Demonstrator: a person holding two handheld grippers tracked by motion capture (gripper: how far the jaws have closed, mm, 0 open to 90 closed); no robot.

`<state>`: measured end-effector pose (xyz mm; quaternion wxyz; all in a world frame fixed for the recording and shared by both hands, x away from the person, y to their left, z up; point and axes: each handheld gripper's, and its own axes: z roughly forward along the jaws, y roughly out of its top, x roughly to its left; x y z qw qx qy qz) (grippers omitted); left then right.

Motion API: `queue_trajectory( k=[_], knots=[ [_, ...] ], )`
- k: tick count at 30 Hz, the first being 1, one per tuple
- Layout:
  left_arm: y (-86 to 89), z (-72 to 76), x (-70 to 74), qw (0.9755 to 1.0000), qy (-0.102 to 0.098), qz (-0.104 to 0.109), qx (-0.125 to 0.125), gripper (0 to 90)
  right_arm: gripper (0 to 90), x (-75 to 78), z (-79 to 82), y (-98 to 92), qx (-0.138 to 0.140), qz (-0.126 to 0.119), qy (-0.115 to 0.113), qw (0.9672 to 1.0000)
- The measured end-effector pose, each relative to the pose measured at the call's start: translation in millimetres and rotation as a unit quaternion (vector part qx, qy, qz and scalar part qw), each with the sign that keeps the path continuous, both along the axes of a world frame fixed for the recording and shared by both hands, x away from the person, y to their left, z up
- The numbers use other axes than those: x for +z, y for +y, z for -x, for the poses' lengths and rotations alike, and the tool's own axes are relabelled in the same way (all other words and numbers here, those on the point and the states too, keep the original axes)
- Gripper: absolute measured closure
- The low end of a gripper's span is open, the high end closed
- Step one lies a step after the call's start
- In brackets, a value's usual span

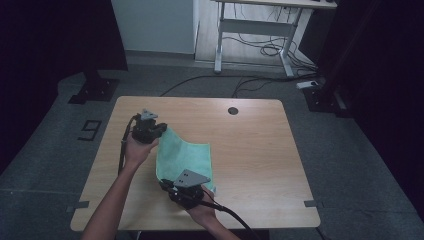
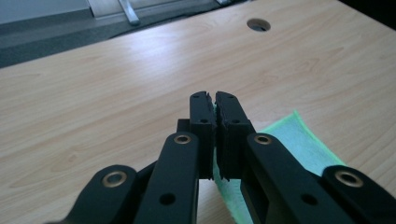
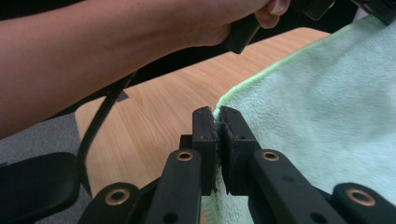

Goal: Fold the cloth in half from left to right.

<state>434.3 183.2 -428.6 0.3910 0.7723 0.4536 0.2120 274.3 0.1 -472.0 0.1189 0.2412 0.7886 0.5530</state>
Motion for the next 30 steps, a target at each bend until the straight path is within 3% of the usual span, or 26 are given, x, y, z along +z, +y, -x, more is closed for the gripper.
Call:
queue_trajectory(
  k=[2, 13, 30],
  knots=[
    [-8.7, -2.0, -5.0, 0.9999, 0.003, -0.01, -0.005, 85.6, 85.0, -3.7, -1.0, -3.4, -0.005, -0.003, 0.007, 1.0],
    [-50.6, -20.0, -36.4, 0.999, 0.036, -0.012, -0.021, 85.4, 84.6, -18.4, -0.4, -38.3, -0.034, -0.011, 0.029, 0.9989],
    [-77.9, -25.0, -55.8, 0.9976, 0.049, -0.011, -0.047, 85.3, 84.4, -40.3, -1.1, -63.0, -0.051, 0.014, 0.047, 0.9975]
  ],
)
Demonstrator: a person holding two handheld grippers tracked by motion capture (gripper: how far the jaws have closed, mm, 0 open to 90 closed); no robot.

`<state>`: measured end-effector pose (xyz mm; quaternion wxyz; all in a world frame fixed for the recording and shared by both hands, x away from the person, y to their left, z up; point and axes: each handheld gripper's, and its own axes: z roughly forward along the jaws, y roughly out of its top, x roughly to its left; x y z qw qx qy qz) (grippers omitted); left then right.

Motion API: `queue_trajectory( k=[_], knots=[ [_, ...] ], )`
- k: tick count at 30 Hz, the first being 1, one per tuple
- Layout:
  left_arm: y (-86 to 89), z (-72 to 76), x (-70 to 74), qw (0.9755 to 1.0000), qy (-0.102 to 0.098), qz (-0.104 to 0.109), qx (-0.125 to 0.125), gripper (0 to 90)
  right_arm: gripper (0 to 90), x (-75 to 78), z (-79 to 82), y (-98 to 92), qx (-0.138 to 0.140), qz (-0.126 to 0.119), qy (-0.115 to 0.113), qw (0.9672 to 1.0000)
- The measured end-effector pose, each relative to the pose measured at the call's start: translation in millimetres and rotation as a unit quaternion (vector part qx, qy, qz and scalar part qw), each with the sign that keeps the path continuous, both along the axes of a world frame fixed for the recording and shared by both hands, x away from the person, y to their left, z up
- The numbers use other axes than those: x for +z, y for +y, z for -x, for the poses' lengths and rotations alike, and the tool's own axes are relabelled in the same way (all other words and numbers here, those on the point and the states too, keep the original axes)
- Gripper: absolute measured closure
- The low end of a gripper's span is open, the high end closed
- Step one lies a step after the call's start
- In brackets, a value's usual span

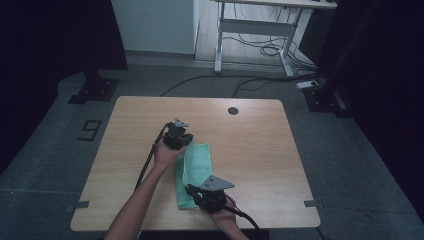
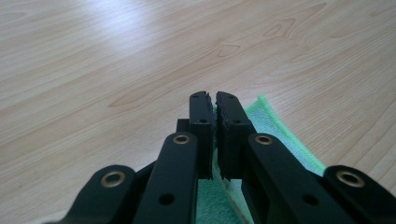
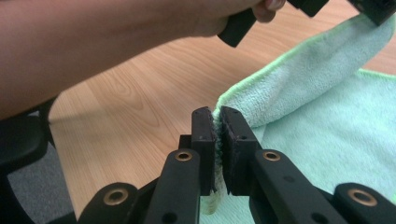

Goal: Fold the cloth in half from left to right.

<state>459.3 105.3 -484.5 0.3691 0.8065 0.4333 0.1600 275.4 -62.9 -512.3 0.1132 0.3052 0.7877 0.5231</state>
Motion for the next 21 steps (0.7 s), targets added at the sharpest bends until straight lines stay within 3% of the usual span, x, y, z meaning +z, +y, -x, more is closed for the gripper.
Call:
queue_trajectory(
  k=[7, 12, 21],
  knots=[
    [-7.9, -4.0, -5.2, 1.0, 0.006, 0.002, 0.003, 85.2, 84.3, -6.0, 0.5, -8.8, -0.008, 0.004, 0.005, 0.9999],
    [-19.3, -6.3, -9.8, 0.9998, 0.013, -0.011, -0.011, 85.1, 83.6, -6.2, 0.8, -15.6, -0.013, -0.001, 0.009, 0.9999],
    [-34.7, -8.2, -23.8, 0.9992, 0.028, -0.022, -0.017, 84.4, 82.8, -12.7, 2.5, -25.7, -0.02, 0.013, 0.015, 0.9996]
  ],
)
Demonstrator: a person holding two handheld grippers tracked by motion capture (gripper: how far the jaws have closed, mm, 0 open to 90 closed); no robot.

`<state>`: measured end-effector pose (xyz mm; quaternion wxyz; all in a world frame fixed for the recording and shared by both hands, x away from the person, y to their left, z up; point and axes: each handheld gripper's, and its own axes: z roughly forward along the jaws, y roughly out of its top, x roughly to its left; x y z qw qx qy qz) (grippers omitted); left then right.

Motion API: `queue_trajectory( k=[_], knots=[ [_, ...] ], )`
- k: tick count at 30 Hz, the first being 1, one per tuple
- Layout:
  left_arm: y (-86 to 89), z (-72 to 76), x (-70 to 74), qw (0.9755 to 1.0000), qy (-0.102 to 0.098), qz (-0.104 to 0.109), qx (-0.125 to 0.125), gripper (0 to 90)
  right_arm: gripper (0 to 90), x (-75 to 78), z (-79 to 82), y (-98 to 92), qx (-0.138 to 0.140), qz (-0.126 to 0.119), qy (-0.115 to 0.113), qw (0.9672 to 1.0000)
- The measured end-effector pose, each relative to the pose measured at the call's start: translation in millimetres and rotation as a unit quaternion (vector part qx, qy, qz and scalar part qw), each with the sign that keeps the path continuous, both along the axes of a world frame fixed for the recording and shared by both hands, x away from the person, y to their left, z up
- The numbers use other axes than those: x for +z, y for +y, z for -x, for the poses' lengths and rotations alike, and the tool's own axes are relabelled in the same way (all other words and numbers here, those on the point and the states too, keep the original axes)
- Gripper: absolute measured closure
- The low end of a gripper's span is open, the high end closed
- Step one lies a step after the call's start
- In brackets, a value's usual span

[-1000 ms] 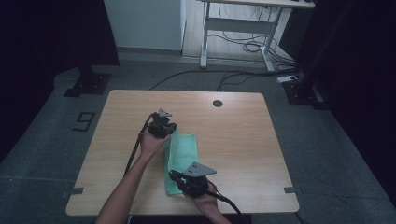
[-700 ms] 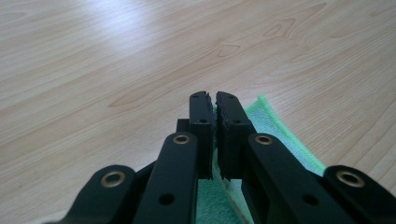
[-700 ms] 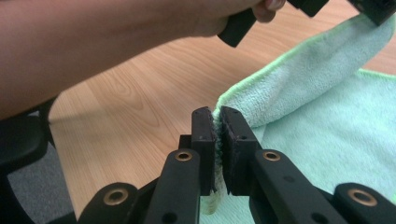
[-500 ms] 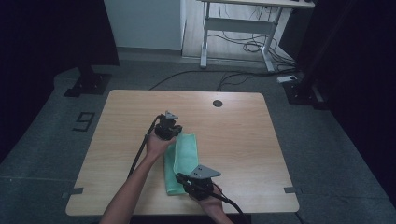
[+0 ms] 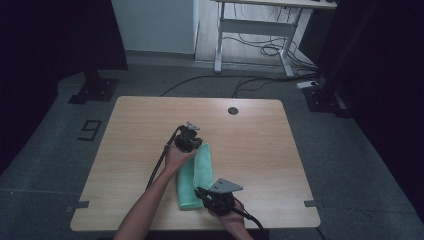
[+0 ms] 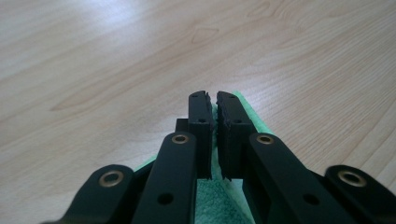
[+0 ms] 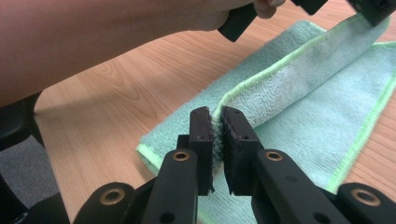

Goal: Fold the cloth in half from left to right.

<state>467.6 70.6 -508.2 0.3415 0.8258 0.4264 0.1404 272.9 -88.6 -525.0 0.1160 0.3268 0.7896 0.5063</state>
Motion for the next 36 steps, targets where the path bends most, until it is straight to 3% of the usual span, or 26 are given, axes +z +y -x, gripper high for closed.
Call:
queue_trajectory(
  k=[7, 19, 36],
  knots=[
    [-4.5, -2.1, -12.4, 0.9999, 0.012, -0.001, 0.008, 83.2, 82.3, -3.8, -0.1, -4.7, -0.003, 0.005, 0.004, 1.0],
    [-20.0, -6.0, -19.1, 0.9999, 0.011, 0.001, 0.007, 80.0, 79.6, -11.8, 0.3, -17.1, -0.018, 0.018, 0.016, 0.9995],
    [-18.9, -6.3, -17.1, 0.9998, 0.001, 0.008, 0.016, 73.9, 69.9, -22.4, 3.5, -26.9, -0.039, 0.051, 0.034, 0.9974]
  ],
)
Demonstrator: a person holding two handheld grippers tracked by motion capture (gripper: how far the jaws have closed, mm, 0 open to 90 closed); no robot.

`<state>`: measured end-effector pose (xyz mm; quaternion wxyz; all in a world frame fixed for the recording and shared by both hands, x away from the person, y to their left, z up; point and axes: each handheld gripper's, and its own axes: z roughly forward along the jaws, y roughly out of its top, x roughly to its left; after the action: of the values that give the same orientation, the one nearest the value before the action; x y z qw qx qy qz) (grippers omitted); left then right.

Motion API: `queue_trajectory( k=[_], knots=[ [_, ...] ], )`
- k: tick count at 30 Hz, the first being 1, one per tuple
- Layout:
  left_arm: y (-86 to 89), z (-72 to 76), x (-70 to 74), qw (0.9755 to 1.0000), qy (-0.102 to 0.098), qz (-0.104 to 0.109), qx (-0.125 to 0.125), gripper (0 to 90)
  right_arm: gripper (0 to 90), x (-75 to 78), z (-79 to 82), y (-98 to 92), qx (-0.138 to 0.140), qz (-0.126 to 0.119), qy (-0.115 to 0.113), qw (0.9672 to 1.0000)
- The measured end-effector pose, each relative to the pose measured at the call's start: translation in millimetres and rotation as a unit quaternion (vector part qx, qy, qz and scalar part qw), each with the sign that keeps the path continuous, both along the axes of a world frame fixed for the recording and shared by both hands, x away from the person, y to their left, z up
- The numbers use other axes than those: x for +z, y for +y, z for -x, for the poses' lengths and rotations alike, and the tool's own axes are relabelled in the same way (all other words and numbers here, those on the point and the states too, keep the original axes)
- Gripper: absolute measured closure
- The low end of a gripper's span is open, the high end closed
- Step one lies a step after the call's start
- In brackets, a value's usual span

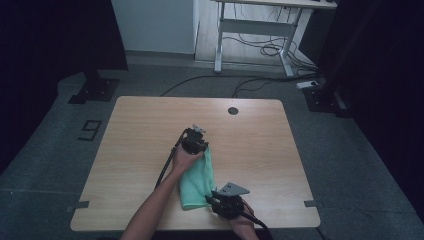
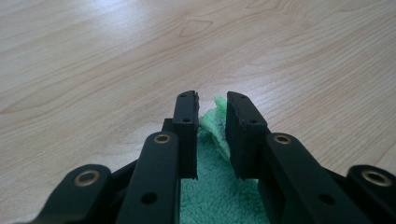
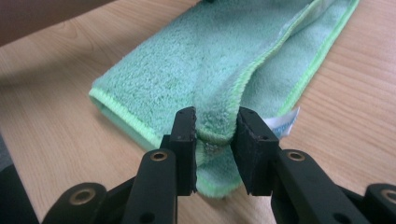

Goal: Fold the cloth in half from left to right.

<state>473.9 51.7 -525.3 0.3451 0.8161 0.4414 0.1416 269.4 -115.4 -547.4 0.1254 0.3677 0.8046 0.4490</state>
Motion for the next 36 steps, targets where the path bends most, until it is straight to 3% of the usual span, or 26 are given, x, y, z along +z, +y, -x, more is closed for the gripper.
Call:
queue_trajectory(
  k=[5, 11, 18, 22, 31, 36],
  knots=[
    [-1.2, 0.6, 0.0, 1.0, -0.003, 0.0, -0.002, 71.7, 68.4, -2.1, 0.6, -4.4, -0.005, 0.004, 0.007, 1.0],
    [-1.0, 3.3, 1.3, 0.9999, -0.011, -0.001, -0.005, 64.2, 60.2, -1.7, 2.0, -7.3, -0.014, 0.011, 0.011, 0.9998],
    [10.7, 9.5, 14.9, 0.9998, -0.017, 0.006, -0.006, 54.2, 53.3, 0.3, 2.5, -14.0, -0.021, 0.008, 0.014, 0.9997],
    [17.8, 14.2, 25.6, 0.9994, -0.032, 0.01, -0.006, 48.6, 51.8, 2.5, 2.1, -15.3, -0.022, 0.004, 0.011, 0.9997],
    [37.0, 25.7, 26.4, 0.9996, -0.026, 0.007, -0.006, 48.1, 50.8, 15.2, 0.4, -18.9, -0.025, -0.013, -0.005, 0.9996],
    [53.5, 33.2, 22.8, 0.9997, -0.02, 0.005, -0.009, 48.4, 53.0, 23.9, -7.1, -11.0, -0.009, -0.018, -0.014, 0.9997]
  ],
)
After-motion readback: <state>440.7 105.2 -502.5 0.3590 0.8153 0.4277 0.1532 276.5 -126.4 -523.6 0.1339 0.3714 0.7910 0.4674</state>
